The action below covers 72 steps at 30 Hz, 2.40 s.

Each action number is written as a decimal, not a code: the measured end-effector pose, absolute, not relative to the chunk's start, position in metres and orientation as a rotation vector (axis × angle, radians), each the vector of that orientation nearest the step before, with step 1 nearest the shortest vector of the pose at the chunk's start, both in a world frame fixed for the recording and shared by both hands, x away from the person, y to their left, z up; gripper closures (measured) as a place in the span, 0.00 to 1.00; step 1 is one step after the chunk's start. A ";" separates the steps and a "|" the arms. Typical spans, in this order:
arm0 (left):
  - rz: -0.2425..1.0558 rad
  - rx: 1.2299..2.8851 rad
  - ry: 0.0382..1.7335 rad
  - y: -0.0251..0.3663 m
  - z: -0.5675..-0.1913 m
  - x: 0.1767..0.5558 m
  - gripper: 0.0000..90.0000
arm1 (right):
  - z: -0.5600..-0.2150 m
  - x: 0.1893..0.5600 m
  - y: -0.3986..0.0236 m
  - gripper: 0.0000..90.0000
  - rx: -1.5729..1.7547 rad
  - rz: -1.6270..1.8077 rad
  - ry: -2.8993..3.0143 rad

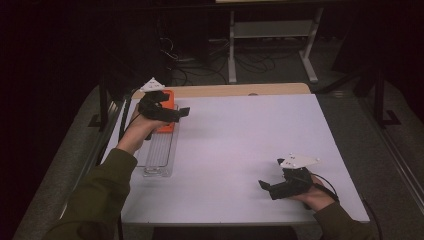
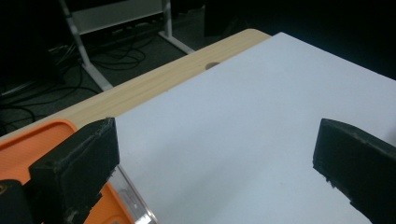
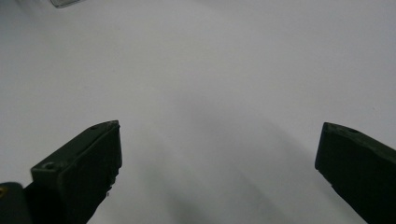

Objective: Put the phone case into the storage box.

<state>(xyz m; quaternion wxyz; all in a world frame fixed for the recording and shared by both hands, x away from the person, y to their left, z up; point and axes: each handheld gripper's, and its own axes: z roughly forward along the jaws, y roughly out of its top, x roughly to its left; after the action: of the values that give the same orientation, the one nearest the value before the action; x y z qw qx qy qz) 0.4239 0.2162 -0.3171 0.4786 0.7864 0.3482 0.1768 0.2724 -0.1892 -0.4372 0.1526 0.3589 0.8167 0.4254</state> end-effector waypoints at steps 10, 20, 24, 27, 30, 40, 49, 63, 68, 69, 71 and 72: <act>0.394 1.932 0.819 0.217 -0.330 0.402 0.00 | -0.436 0.272 -0.188 0.00 1.018 1.220 2.350; 0.370 1.913 0.799 0.218 -0.340 0.383 0.00 | -0.435 0.274 -0.189 0.00 1.001 1.230 2.355; 0.354 1.915 0.791 0.219 -0.345 0.376 0.00 | -0.435 0.275 -0.189 0.00 0.995 1.233 2.348; 0.351 1.911 0.781 0.220 -0.348 0.372 0.00 | -0.434 0.275 -0.189 0.00 1.001 1.236 2.349; 0.335 1.910 0.777 0.221 -0.352 0.367 0.00 | -0.433 0.276 -0.190 0.00 0.996 1.241 2.351; 0.331 1.922 0.749 0.224 -0.365 0.352 0.00 | -0.427 0.280 -0.194 0.00 0.999 1.258 2.341; 0.335 1.912 0.749 0.231 -0.375 0.340 0.00 | -0.424 0.281 -0.194 0.00 0.990 1.275 2.350; 0.338 1.915 0.767 0.247 -0.389 0.325 0.00 | -0.415 0.282 -0.195 0.00 0.954 1.316 2.334; 0.335 1.928 0.771 0.251 -0.393 0.320 0.00 | -0.413 0.282 -0.195 0.00 0.951 1.325 2.332; 0.340 1.921 0.768 0.251 -0.394 0.320 0.00 | -0.413 0.282 -0.195 0.00 0.948 1.328 2.330; 0.336 1.918 0.776 0.253 -0.395 0.319 0.00 | -0.412 0.282 -0.195 0.00 0.946 1.332 2.325; 0.334 1.911 0.776 0.254 -0.396 0.318 0.00 | -0.411 0.282 -0.195 0.00 0.949 1.332 2.325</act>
<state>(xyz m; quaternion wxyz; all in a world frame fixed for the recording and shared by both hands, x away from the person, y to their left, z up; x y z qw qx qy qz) 0.3179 0.2535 -0.3962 0.5021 0.7910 0.3211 0.1381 0.2819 -0.1951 -0.4115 0.1490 0.3302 0.8087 0.4635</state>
